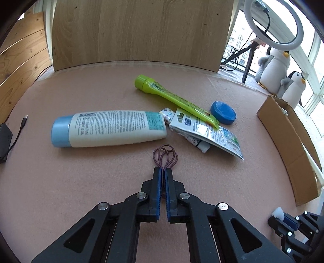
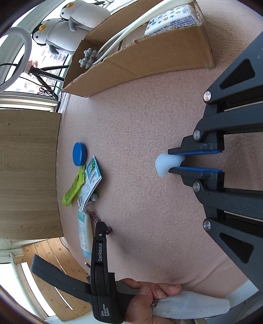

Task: Organize objects
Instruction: 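Grasp the white foam piece with the right tool while the left tool grasps the dark rubber band, then carry the foam piece and rubber band with both tools over the cardboard box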

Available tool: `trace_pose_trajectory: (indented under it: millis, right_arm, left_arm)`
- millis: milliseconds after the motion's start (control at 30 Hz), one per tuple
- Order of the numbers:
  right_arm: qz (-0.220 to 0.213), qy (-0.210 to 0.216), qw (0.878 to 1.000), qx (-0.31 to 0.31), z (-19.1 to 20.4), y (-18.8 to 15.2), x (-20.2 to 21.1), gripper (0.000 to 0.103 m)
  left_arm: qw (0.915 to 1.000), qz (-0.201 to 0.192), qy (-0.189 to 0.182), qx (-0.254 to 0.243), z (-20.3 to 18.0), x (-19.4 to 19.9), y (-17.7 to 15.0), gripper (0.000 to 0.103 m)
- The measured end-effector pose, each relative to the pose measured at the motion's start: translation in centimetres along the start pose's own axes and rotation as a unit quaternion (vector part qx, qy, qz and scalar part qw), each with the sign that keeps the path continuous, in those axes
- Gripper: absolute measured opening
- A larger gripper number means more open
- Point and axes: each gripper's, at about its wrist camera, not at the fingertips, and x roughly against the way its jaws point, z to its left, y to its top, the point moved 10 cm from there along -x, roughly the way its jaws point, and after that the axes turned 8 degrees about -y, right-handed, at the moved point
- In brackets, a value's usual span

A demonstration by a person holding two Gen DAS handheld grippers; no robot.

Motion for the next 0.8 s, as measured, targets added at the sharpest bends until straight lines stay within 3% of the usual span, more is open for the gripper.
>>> trace_pose_trajectory:
  millis: [200,367,800]
  right_arm:
    - [-0.006,-0.002,1.0,-0.003,-0.1,0.0,0.1,0.009]
    - [-0.004,-0.003,1.0,-0.007,0.0,0.1,0.1,0.009]
    - [-0.022,0.003,1.0,0.015,2.3,2.1,2.1,0.009]
  left_arm:
    - [0.9997,0.004,-0.001,0.024,0.8,4.1,-4.1,0.003]
    - [0.9996,-0.002,0.02,0.02,0.6,7.0,-6.9,0.003]
    - [0.9993,-0.028,0.021,0.012,-0.3,10.0,-6.4,0.003]
